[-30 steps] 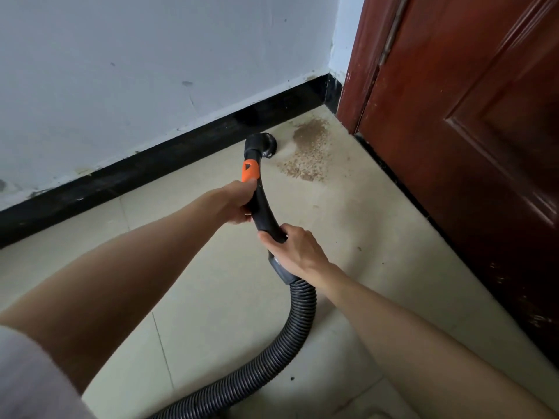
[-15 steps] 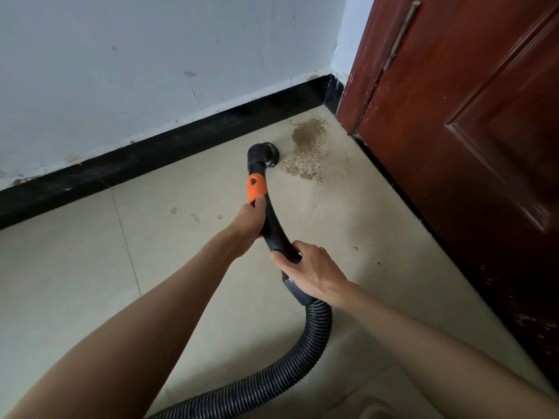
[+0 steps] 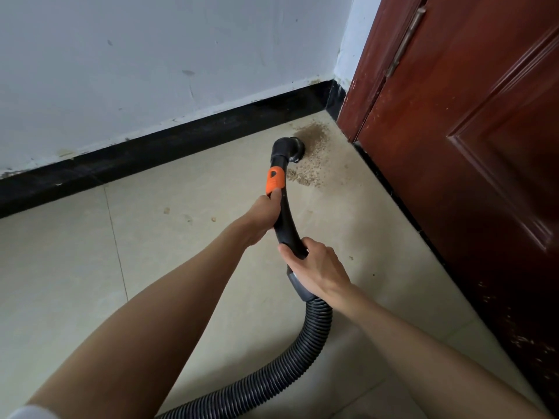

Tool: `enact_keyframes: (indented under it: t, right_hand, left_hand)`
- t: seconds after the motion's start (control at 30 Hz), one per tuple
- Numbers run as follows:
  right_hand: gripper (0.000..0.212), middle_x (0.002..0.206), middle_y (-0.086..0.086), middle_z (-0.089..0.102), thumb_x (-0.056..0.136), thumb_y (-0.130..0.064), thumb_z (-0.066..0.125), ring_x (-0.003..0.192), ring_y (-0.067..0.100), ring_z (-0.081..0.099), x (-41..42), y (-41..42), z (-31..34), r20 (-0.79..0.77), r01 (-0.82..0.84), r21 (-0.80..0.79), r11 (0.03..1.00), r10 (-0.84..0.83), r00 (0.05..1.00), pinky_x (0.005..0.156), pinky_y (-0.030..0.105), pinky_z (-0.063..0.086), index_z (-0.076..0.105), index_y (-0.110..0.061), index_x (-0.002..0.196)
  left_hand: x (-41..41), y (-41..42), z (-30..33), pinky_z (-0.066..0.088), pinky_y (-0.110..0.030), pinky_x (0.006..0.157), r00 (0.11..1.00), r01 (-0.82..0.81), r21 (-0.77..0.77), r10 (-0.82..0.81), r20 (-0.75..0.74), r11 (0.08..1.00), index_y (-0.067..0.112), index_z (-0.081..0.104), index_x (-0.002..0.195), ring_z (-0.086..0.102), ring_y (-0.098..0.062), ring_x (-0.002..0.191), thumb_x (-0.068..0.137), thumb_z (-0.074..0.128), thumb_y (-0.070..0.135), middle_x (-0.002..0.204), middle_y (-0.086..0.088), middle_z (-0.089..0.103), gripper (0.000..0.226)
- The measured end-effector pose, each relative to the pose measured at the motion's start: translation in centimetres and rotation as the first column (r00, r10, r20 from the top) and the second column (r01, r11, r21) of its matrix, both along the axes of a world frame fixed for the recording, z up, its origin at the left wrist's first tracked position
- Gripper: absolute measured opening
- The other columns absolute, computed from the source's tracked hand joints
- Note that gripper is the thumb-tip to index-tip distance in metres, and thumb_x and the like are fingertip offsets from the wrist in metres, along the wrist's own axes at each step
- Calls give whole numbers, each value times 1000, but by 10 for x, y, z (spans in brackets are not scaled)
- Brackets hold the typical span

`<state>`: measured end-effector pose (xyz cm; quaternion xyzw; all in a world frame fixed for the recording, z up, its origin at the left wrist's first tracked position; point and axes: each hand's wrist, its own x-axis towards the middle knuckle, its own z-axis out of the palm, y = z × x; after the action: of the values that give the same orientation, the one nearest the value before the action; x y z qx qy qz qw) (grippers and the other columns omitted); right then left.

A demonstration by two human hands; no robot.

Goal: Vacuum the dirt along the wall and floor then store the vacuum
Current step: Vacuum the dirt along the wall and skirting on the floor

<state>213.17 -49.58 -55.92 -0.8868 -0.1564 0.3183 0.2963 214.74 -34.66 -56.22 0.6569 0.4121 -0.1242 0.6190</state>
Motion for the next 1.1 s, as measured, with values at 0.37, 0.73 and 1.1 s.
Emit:
enact_keyframes:
  t: [0.37, 0.73, 1.1]
  right_hand:
    - [40, 81, 2, 65, 89, -58, 50, 79, 25, 63, -20, 17, 17, -59, -198, 11, 980, 198, 978, 65, 33, 45, 51, -20, 77]
    - [42, 79, -1, 61, 89, -60, 48, 79, 24, 61, -49, -20, 20, -39, -92, -23, 995, 91, 995, 63, 31, 41, 52, -18, 83]
    - [41, 77, 0, 61, 88, -60, 49, 79, 25, 62, -26, -33, 11, -8, 59, -14, 998, -59, 998, 70, 34, 47, 50, -20, 76]
  left_hand:
    - [-53, 22, 5, 43, -31, 85, 974, -225, -114, 228, 13, 968, -8, 33, 134, 50, -25, 107, 103, 30, 34, 127, -17, 47, 52]
    - [-63, -11, 8, 43, -33, 93, 996, -84, -169, 84, -6, 982, -7, 35, 134, 49, -26, 112, 102, 30, 37, 124, -15, 48, 55]
    - [-19, -32, 13, 42, -29, 86, 999, 39, -114, -39, -2, 993, -6, 37, 133, 49, -23, 105, 102, 28, 38, 119, -13, 49, 55]
